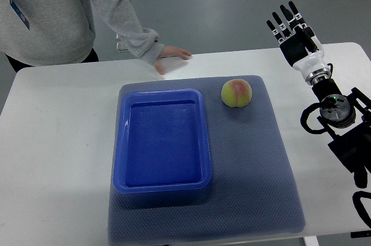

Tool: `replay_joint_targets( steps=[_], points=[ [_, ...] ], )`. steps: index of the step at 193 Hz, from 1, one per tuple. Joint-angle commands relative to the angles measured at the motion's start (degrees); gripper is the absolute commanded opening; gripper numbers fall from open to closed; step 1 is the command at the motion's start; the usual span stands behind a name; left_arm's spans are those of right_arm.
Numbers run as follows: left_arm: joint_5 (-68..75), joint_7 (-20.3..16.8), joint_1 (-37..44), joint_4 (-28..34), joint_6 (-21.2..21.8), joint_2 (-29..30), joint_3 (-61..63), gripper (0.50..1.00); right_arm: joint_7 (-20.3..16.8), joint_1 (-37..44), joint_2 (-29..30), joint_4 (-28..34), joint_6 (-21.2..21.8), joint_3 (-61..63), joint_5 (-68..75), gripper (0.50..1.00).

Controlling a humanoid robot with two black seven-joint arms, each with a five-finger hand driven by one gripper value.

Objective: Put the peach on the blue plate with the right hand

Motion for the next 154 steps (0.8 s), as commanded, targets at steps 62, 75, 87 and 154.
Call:
replay_joint_targets(
  steps=[62, 75, 87, 154],
  points=[
    [0.01, 0.00, 0.00, -0.06, 0.26, 0.00, 0.00, 1.000, 0.00, 1.26, -2.46, 0.02, -0.08, -3.61, -1.15, 0.930],
    [0.01, 0.00, 0.00, -0.06, 0.18, 0.00, 0.00, 1.000, -0.17, 3.54, -4.31, 0.02, -0.08, -6.24, -4.40, 0.930],
    [0.01, 0.00, 0.00, -0.06, 0.18, 0.00, 0.00, 1.000, -0.53, 5.21, -6.15, 0.02, 0.00, -9.58, -9.40, 0.930],
    [0.10, 0.00, 0.00, -0.85, -0.35, 0.00, 0.00, 1.000, -3.69, 21.74, -18.37, 4.68, 3.34, -38.67, -49.49, 0.930]
  ],
)
